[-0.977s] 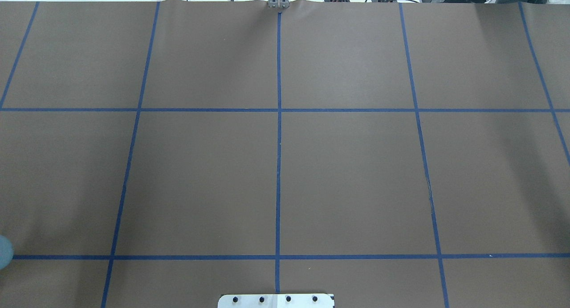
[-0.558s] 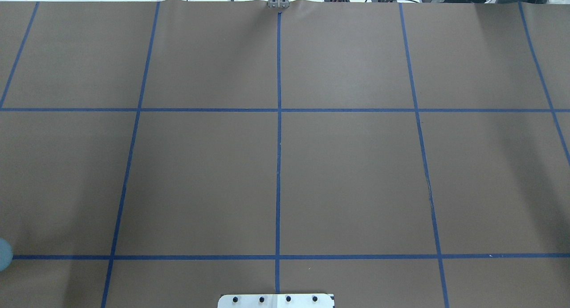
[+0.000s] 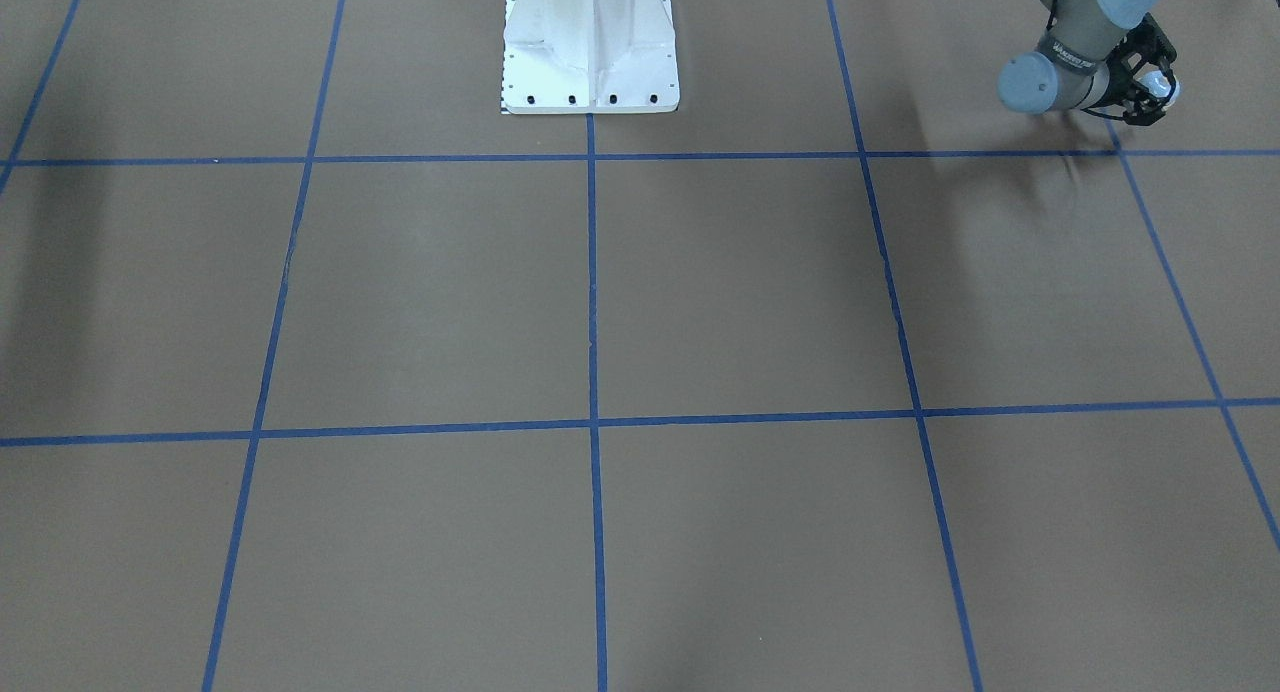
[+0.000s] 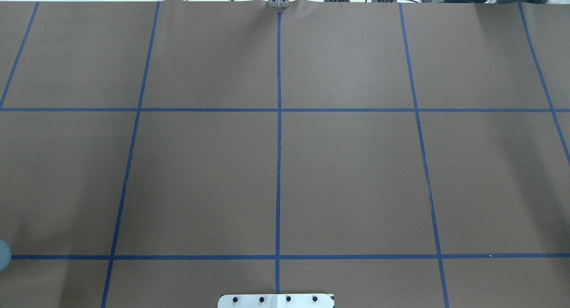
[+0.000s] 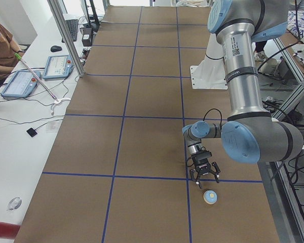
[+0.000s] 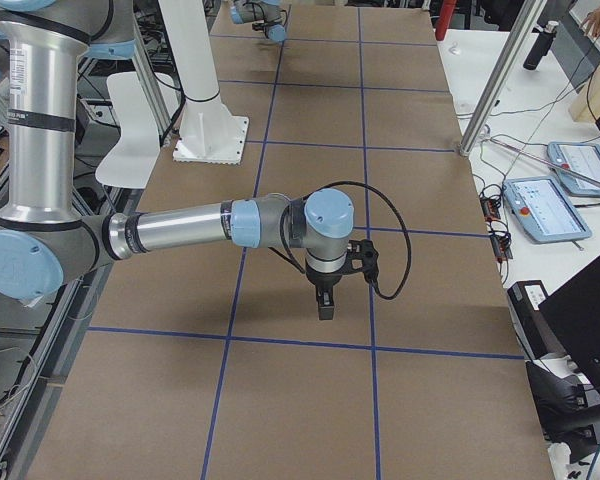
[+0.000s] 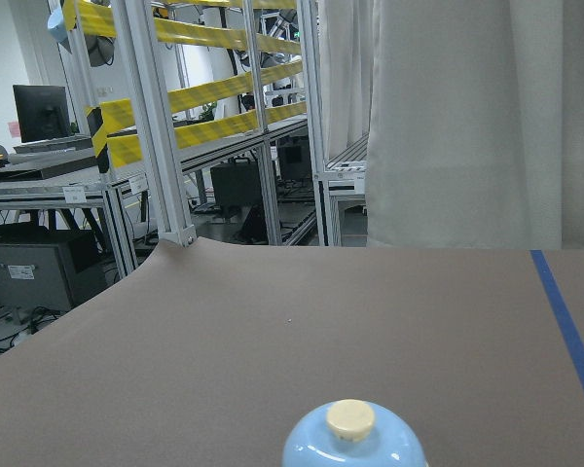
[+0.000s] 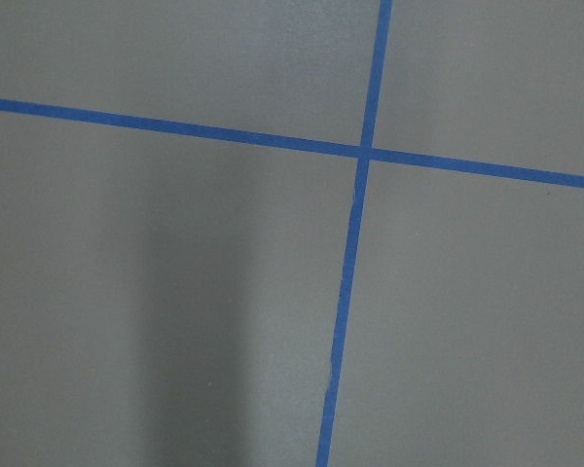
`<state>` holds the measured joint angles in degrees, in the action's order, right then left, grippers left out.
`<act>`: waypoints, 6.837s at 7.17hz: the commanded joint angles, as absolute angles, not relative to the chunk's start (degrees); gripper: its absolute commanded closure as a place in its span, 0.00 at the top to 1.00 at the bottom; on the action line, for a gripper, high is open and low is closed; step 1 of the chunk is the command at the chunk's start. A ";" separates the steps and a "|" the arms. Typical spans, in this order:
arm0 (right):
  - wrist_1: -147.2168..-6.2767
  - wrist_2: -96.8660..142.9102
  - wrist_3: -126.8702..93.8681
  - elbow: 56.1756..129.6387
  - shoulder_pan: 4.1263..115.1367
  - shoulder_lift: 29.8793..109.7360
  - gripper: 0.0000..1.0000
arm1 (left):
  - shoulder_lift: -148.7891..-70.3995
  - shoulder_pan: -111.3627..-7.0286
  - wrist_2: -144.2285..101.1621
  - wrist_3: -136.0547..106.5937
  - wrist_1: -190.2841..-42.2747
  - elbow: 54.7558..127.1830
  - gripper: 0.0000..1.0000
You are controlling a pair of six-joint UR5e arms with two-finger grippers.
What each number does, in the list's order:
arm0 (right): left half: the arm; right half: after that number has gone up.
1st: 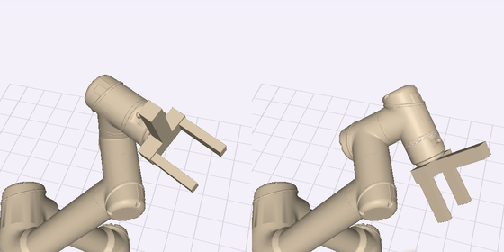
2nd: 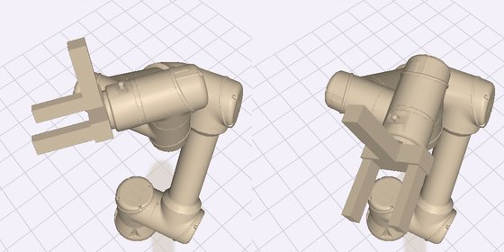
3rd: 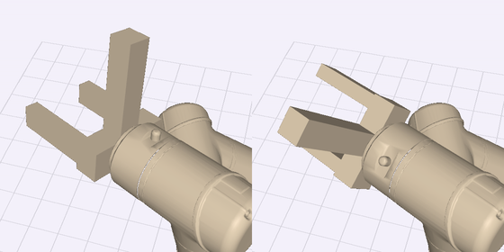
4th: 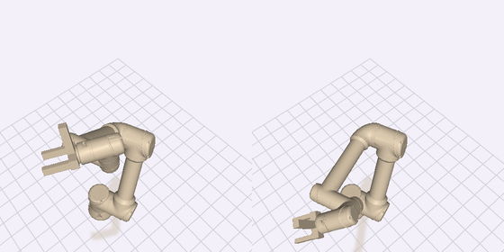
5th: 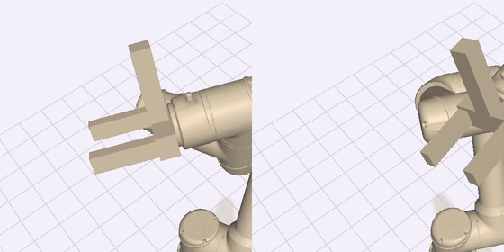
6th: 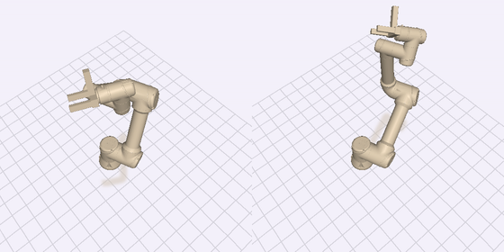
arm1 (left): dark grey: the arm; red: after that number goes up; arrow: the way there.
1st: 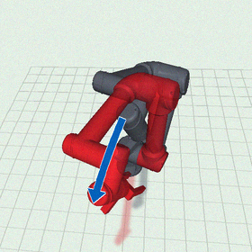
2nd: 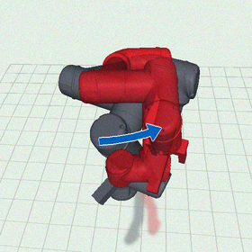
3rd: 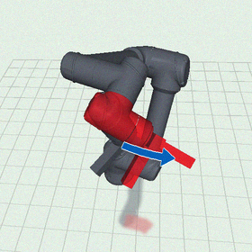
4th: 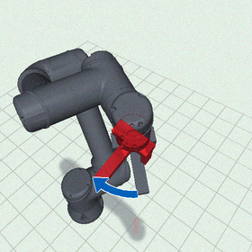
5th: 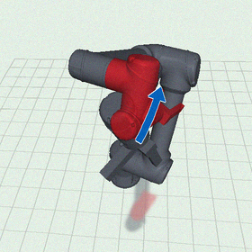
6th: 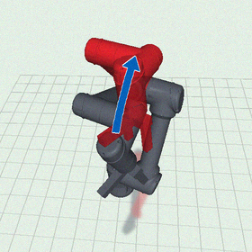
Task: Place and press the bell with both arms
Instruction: 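Carry the held bell with the left gripper toward the table, then move the left gripper with the bell over the table's center, then lower the bell onto the center grid crossing and open the left gripper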
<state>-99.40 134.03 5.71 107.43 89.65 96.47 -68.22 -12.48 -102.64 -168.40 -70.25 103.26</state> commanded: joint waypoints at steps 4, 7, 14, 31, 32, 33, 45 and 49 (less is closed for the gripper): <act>-99.40 134.03 5.71 108.37 89.65 96.50 1.00 | -67.67 -11.96 -101.34 -169.01 -76.64 95.55 1.00; -99.40 133.86 5.71 108.63 89.65 96.42 1.00 | -67.68 -9.24 -101.86 -169.89 -78.05 95.01 1.00; -99.40 134.03 5.63 108.90 89.65 96.50 1.00 | -55.86 -5.36 -102.22 -169.19 -78.31 103.92 0.00; -99.49 134.21 5.45 106.61 89.65 96.24 1.00 | -113.12 -39.16 -69.19 -87.45 -76.98 111.81 0.00; -99.49 134.12 5.45 106.61 89.65 96.24 1.00 | -114.33 -34.85 -63.17 -85.54 -85.00 108.23 0.00; -99.49 134.12 5.36 106.26 89.65 96.24 1.00 | -116.87 -32.89 -62.15 -78.30 -96.30 102.54 0.00; -99.58 134.30 5.36 104.59 89.65 96.24 1.00 | -141.40 -18.11 -49.04 -54.50 -144.23 60.40 0.00; -99.58 134.30 5.36 103.80 89.65 96.24 1.00 | -143.17 -18.19 -48.96 -54.40 -143.96 56.61 0.00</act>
